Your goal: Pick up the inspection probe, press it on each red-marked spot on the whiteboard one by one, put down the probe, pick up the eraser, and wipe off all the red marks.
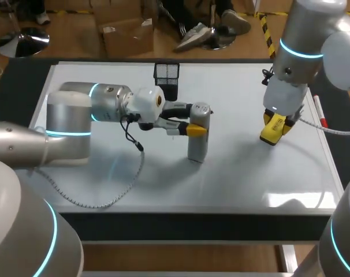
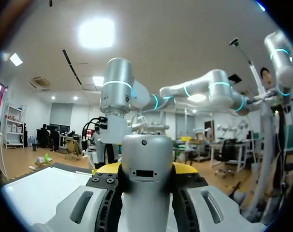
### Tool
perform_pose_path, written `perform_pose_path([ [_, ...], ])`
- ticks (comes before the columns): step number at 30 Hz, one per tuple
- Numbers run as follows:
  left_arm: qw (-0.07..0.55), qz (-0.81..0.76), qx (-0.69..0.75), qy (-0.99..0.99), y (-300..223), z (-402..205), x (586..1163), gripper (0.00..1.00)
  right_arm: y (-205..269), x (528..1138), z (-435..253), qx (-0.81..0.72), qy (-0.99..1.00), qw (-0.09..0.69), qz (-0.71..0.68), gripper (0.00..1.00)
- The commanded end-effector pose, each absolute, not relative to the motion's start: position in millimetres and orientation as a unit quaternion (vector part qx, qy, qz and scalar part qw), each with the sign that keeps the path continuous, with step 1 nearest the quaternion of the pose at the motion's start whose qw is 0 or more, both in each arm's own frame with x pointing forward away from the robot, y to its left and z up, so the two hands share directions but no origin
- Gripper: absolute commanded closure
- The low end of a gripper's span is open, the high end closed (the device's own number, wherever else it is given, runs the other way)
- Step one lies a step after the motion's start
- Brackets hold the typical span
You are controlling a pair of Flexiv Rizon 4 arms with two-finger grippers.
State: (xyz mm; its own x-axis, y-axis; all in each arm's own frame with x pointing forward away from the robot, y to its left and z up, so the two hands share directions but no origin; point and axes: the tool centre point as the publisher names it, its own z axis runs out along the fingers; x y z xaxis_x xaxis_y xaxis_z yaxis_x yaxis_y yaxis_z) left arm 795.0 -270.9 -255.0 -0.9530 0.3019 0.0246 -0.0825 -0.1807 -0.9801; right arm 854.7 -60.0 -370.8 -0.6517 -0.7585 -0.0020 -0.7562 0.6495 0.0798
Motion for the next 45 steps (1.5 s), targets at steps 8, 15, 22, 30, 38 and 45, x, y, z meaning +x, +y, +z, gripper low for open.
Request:
perform_pose_path([
  [8, 0.133, 0.760, -0.091, -0.630, -278, -263, 796, 1.00, -60, 855, -370, 0.418, -0.908, 0.016, -0.035, 1.00],
  [15, 0.132, 0.756, -0.098, -0.634, -279, -267, 795, 1.00, -60, 855, -370, 0.418, -0.908, 0.016, -0.035, 1.00],
  [22, 0.132, 0.747, -0.102, -0.644, -279, -273, 797, 1.00, -60, 855, -370, 0.418, -0.908, 0.016, -0.035, 1.00],
  [30, 0.130, 0.730, -0.114, -0.661, -280, -277, 799, 1.00, -60, 855, -370, 0.418, -0.908, 0.016, -0.035, 1.00],
  [38, 0.126, 0.715, -0.123, -0.676, -280, -282, 798, 1.00, -60, 855, -370, 0.418, -0.908, 0.016, -0.035, 1.00],
  [45, 0.125, 0.714, -0.125, -0.678, -280, -281, 797, 1.00, -60, 855, -370, 0.418, -0.908, 0.016, -0.035, 1.00],
])
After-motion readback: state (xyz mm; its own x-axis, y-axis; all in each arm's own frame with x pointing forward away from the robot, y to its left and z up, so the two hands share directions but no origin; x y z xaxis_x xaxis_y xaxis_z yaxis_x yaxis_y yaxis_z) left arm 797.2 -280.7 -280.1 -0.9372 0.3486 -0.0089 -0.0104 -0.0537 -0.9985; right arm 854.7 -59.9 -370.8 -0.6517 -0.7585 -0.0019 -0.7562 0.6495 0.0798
